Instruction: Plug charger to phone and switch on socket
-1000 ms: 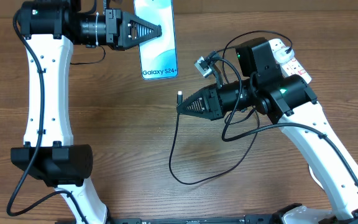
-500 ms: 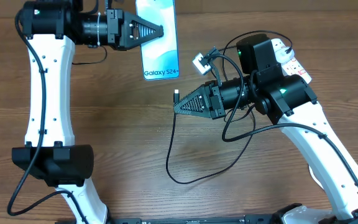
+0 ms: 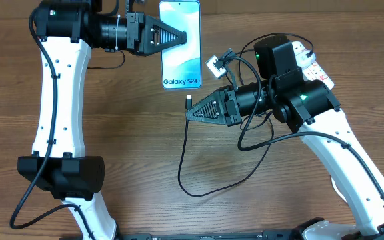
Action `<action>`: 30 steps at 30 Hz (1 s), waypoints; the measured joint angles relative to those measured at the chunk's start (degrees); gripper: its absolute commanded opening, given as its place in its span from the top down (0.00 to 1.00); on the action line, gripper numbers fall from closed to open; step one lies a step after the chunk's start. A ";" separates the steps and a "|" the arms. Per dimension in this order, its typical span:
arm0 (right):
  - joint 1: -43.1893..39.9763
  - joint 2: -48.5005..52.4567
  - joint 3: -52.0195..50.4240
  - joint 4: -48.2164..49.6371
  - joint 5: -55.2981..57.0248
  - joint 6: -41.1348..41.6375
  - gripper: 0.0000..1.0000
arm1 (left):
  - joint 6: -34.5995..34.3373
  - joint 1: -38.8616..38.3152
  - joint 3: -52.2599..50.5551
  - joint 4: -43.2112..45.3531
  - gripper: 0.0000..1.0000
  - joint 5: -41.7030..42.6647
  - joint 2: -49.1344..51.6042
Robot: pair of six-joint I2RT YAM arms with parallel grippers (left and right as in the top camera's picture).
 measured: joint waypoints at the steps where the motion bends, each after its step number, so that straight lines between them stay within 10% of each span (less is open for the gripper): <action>1: 0.00 0.00 0.00 0.02 -0.13 0.00 0.96 | 0.00 0.00 0.00 0.00 0.96 0.00 0.00; 30: 1.51 0.00 0.00 4.17 1.46 5.77 0.96 | 0.00 0.09 0.00 0.04 0.96 0.00 0.00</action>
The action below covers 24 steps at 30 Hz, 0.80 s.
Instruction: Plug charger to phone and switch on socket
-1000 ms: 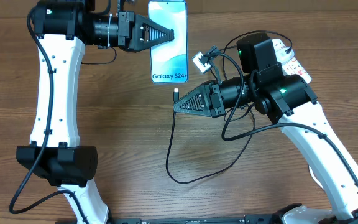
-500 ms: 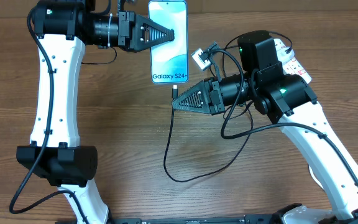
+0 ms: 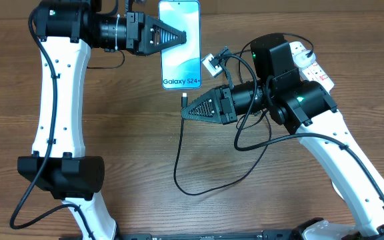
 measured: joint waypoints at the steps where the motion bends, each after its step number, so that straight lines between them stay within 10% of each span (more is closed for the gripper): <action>1: 0.00 0.00 -0.02 0.15 0.04 0.02 0.96 | 0.00 0.00 0.00 0.00 0.96 0.00 0.00; 24: 0.37 0.00 0.00 1.79 1.88 1.73 0.96 | 0.00 0.02 0.00 -0.22 0.96 -0.42 0.00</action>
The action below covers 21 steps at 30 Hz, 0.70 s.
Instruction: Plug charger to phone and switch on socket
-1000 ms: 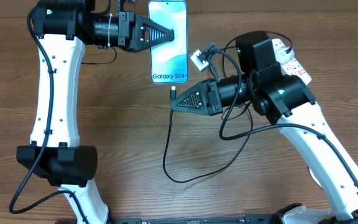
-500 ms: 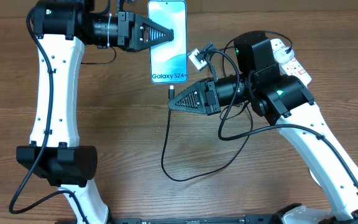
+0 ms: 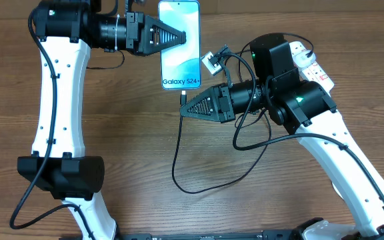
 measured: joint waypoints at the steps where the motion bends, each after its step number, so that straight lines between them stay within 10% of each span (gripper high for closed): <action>1: 0.00 0.00 0.00 0.17 0.13 -0.02 0.96 | 0.00 0.00 0.00 -0.02 0.96 -0.04 0.00; 21: 0.24 0.00 0.00 1.11 1.01 1.44 0.96 | 0.00 0.00 0.00 -0.35 0.96 -0.68 0.00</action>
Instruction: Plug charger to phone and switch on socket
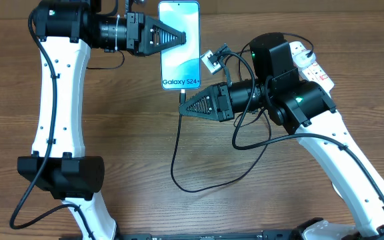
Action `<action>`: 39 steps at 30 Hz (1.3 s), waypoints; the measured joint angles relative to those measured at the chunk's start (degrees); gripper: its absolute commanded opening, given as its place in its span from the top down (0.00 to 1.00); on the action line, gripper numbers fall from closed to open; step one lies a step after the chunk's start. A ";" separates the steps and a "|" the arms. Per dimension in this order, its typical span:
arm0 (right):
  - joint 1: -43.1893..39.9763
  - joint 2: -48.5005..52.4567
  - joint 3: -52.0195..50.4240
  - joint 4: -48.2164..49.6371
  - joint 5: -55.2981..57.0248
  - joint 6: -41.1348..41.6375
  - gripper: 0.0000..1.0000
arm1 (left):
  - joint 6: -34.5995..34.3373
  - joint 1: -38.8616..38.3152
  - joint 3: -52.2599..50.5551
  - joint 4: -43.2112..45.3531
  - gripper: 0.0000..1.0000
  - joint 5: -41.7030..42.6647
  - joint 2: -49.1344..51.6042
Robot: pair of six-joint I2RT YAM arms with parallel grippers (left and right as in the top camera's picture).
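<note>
The phone [181, 43] lies flat at the far middle of the table, its screen lit and reading "Galaxy S24+". My left gripper [185, 37] reaches in from the left with its closed tips resting on the screen. My right gripper [182, 107] is shut on the black charger cable [174, 153] just behind its plug [183, 95]. That plug points at the phone's near edge and sits just short of it. The white socket strip [307, 57] lies at the far right, partly behind my right arm, with a black adapter [275, 57] on it.
A small white connector block [212, 63] hangs on the cables right of the phone. The slack cable loops across the middle of the table [132, 147] and back up under my right arm.
My right gripper has shifted slightly toward the phone, bringing the plug a little closer to its near edge. The left gripper and the phone have not moved.
My right gripper held the plug a short way below and right of the phone. At each later moment it was further left and nearer the phone's bottom edge, the cable loop trailing along. Now the plug sits just under that edge, while the left gripper has stayed on the phone.
</note>
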 measured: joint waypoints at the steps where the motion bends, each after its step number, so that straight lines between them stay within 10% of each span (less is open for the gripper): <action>1: 0.00 0.00 0.00 0.02 0.02 0.02 0.96 | 0.00 0.00 0.00 0.00 0.96 0.00 0.00; 39: 0.57 0.00 0.00 0.94 1.33 0.61 0.96 | 0.00 0.24 0.00 -0.09 0.96 -0.22 0.00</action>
